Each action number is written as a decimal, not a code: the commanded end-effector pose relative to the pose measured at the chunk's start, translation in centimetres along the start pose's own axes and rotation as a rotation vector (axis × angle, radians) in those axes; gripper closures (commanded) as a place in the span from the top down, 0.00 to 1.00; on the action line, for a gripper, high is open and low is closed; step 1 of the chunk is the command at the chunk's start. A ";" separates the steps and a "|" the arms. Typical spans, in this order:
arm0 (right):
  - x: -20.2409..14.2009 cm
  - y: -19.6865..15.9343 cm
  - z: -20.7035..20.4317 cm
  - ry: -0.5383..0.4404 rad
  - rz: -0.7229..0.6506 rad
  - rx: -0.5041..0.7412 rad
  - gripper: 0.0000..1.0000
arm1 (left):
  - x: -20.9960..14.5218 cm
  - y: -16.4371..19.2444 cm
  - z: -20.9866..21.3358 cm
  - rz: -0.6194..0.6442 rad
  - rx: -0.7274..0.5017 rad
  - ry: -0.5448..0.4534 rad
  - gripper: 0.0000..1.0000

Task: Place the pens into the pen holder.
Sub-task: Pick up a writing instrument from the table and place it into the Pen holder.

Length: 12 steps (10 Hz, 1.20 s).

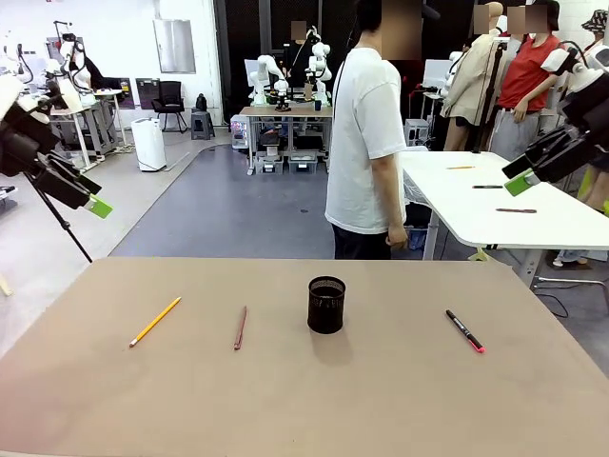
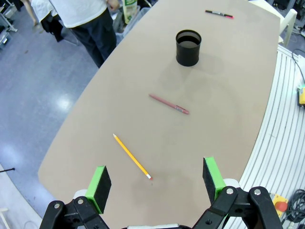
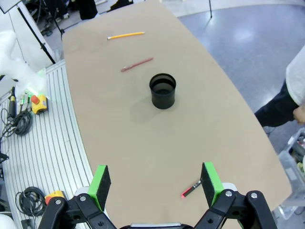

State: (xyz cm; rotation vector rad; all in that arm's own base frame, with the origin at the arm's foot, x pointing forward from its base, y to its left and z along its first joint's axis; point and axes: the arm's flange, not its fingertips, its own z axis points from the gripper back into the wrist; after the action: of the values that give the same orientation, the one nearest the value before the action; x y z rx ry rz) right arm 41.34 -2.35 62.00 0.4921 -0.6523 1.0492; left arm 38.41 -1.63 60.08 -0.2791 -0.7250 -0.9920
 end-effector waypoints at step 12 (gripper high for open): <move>0.2 0.2 0.1 -0.002 0.006 -0.001 1.00 | 1.1 0.3 -1.7 0.142 0.020 0.143 1.00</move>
State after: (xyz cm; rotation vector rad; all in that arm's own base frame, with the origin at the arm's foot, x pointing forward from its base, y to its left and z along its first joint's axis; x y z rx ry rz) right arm 41.30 -2.24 62.03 0.4899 -0.6506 1.0515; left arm 39.16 -2.38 59.03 -0.2558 -0.6552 -0.9391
